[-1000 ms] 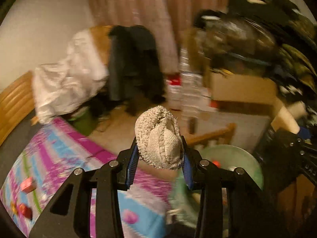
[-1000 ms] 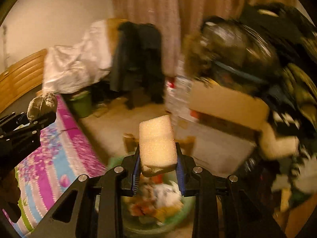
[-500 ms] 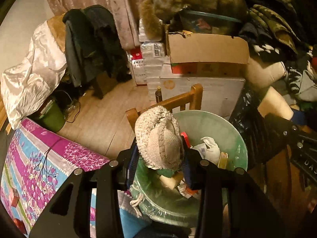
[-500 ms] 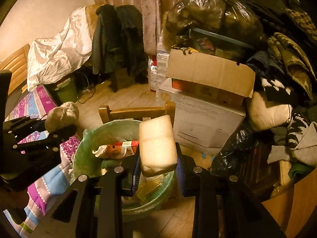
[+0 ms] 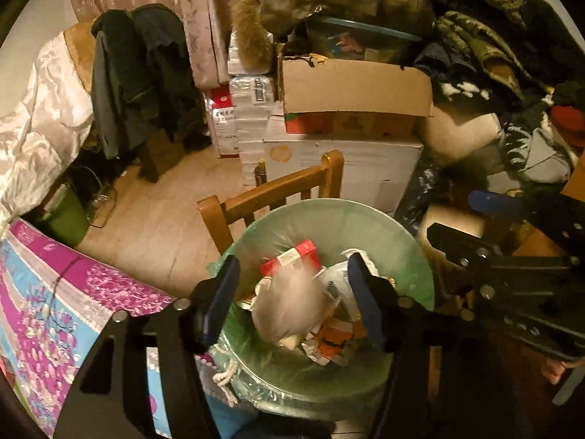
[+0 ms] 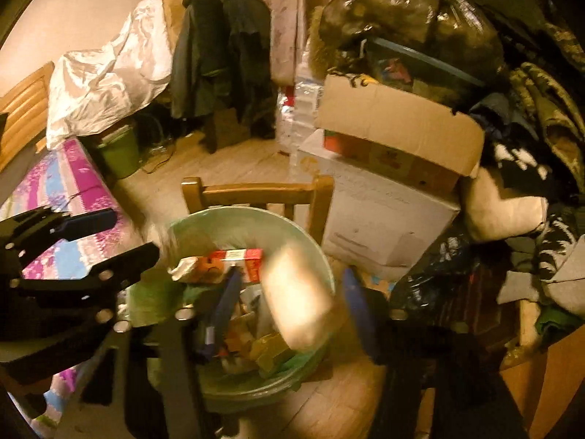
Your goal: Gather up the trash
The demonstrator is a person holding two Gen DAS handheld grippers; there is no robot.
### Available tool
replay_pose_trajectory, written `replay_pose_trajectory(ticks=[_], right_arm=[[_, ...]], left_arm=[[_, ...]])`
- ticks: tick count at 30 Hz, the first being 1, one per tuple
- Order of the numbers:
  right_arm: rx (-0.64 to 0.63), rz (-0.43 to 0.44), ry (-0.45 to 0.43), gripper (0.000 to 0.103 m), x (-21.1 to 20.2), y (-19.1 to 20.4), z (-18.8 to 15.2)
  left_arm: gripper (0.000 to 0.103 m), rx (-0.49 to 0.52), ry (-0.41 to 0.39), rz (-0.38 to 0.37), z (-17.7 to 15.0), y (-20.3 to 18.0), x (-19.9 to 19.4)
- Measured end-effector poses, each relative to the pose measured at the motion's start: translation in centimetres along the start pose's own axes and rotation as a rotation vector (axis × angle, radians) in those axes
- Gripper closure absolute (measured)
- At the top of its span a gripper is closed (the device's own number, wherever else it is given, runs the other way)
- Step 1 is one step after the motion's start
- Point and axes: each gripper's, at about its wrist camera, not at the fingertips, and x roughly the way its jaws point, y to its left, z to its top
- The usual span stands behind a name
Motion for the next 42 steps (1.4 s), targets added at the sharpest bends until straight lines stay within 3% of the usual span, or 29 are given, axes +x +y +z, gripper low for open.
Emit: replay_pose_trajectory(ticks=[11, 19, 24, 31, 33, 42], right_arm=[[0.061, -0.069, -0.094, 0.042, -4.4, -0.2, -1.2], [0.174, -0.132, -0.127, 0.035, -8.5, -1.2, -4.3], [0.152, -0.157, -0.176, 0.031, -11.3, -0.3, -5.0], [0.138, -0.174, -0.154, 0.027, -13.1, 1.5, -7.3], [0.138, -0.181, -0.158, 0.021, -13.3, 1.9, -7.6], [0.128, -0.183, -0.174, 0.021, -14.2, 2.3, -8.7]], left_arm=[[0.030, -0.045, -0.047, -0.075, -1.1, 2.4, -1.9], [0.014, -0.001, -0.120, -0.125, -2.6, 2.6, -4.9], [0.013, -0.011, -0.153, -0.129, -3.7, 3.2, -6.9], [0.013, 0.004, -0.207, -0.142, -4.4, 2.9, -9.8], [0.013, 0.027, -0.211, -0.146, -4.9, 2.5, -10.4], [0.013, 0.042, -0.205, -0.115, -6.5, 2.4, -11.7]])
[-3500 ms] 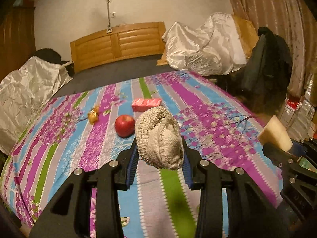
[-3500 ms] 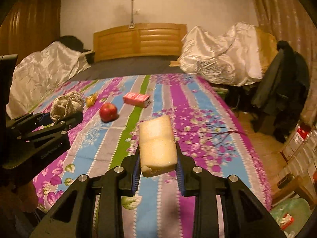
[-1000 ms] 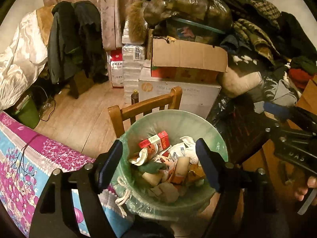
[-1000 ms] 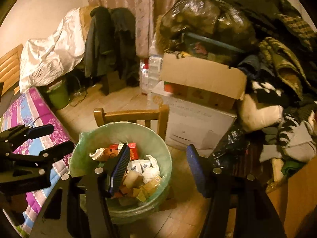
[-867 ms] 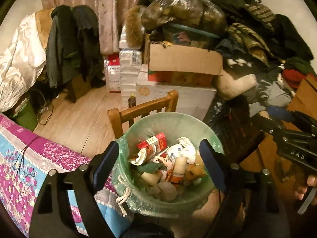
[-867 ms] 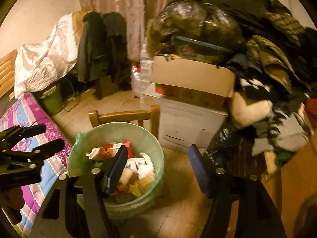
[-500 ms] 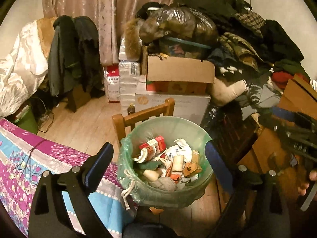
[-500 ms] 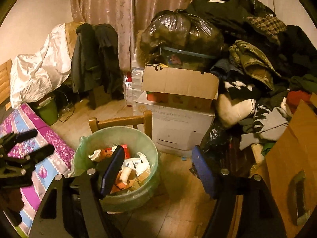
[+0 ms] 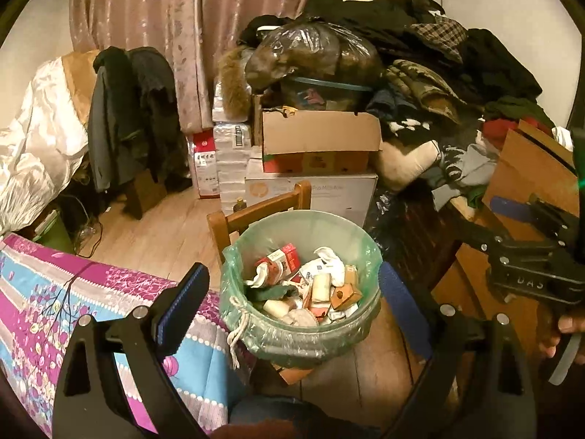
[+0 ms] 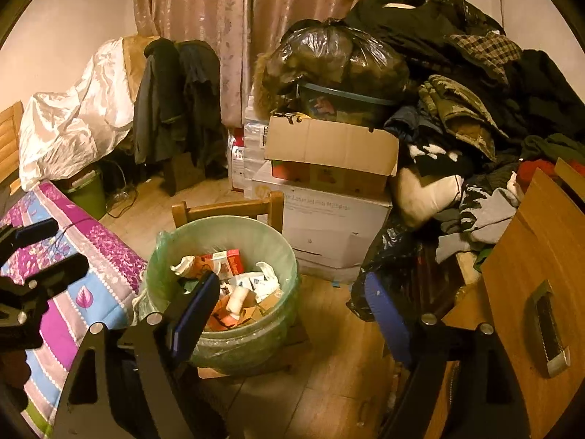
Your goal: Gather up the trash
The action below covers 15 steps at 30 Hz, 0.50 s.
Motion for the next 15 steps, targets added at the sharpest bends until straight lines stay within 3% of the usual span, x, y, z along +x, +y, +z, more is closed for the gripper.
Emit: replay_pose_trajectory(ticks=[15], right_arm=[[0.063, 0.022, 0.014, 0.021, 0.9, -0.4, -0.6]], left_arm=[[0.011, 0.039, 0.023, 0.031, -0.5, -0.7, -0.2]])
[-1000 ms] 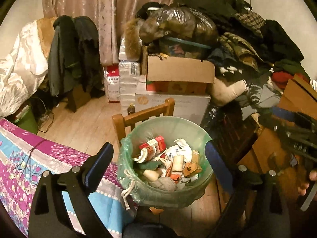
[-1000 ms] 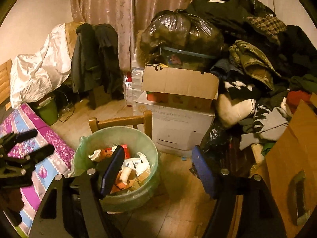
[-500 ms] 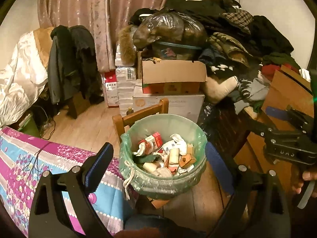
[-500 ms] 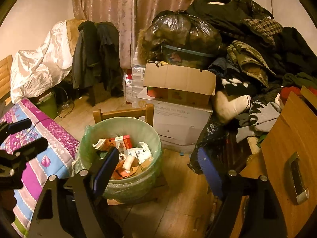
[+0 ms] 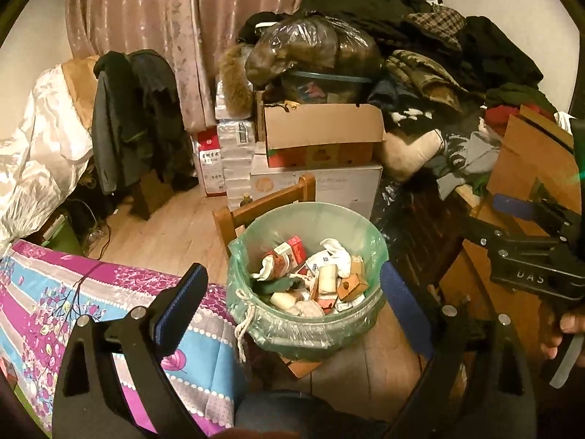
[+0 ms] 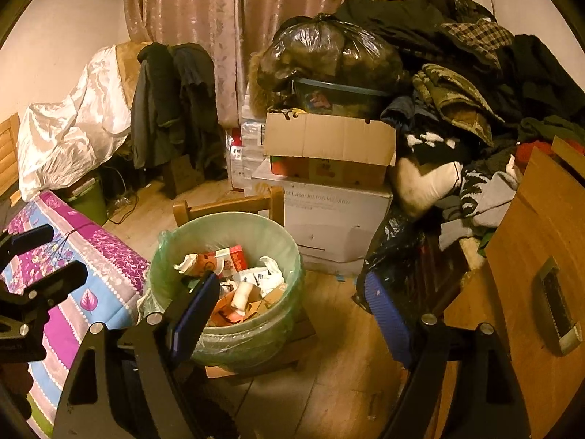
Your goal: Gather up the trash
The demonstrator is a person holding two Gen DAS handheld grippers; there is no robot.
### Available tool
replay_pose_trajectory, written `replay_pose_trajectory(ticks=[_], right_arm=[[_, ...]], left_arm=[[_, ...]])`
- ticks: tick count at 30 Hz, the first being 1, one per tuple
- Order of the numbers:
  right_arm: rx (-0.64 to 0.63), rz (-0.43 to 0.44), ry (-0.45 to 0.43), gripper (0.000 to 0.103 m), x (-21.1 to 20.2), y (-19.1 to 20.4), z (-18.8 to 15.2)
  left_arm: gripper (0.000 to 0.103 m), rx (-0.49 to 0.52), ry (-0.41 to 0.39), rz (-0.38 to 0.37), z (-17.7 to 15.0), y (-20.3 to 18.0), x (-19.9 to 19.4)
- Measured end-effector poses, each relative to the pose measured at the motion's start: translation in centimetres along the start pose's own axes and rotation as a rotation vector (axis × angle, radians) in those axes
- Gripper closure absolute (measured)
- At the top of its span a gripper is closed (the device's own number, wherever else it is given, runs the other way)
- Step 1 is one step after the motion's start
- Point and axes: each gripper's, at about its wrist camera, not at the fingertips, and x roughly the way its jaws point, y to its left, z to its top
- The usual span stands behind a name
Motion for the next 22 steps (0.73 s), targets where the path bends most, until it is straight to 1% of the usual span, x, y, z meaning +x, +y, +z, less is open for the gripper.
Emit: replay_pose_trajectory(ticks=[3, 6, 12, 15, 16, 18, 20, 22], right_arm=[[0.006, 0.004, 0.001, 0.021, 0.4, 0.0, 0.1], [0.010, 0.008, 0.001, 0.021, 0.7, 0.1, 0.1], [0.027, -0.001, 0.010, 0.021, 1.0, -0.4, 0.0], [0.034, -0.014, 0.006, 0.021, 1.1, -0.7, 0.0], [0.040, -0.016, 0.005, 0.021, 1.1, -0.9, 0.1], [0.049, -0.019, 0.006, 0.021, 1.2, -1.1, 0.1], [0.053, -0.022, 0.006, 0.021, 1.3, -1.4, 0.0], [0.056, -0.024, 0.007, 0.021, 1.3, -1.4, -0.1]], left_arm=[[0.011, -0.011, 0.003, -0.010, 0.0, 0.3, 0.2], [0.006, 0.006, -0.046, 0.009, -0.2, 0.1, -0.3], [0.006, -0.004, -0.056, 0.033, 0.3, 0.0, -0.2], [0.006, 0.023, -0.044, 0.016, 0.3, -0.4, 0.0], [0.006, 0.026, -0.025, 0.012, 0.3, -0.5, 0.3], [0.006, 0.013, 0.015, 0.008, 0.3, -0.3, 0.7], [0.006, -0.006, 0.020, -0.001, 0.2, 0.1, 0.7], [0.006, -0.032, 0.020, 0.008, 0.2, 0.6, 0.6]])
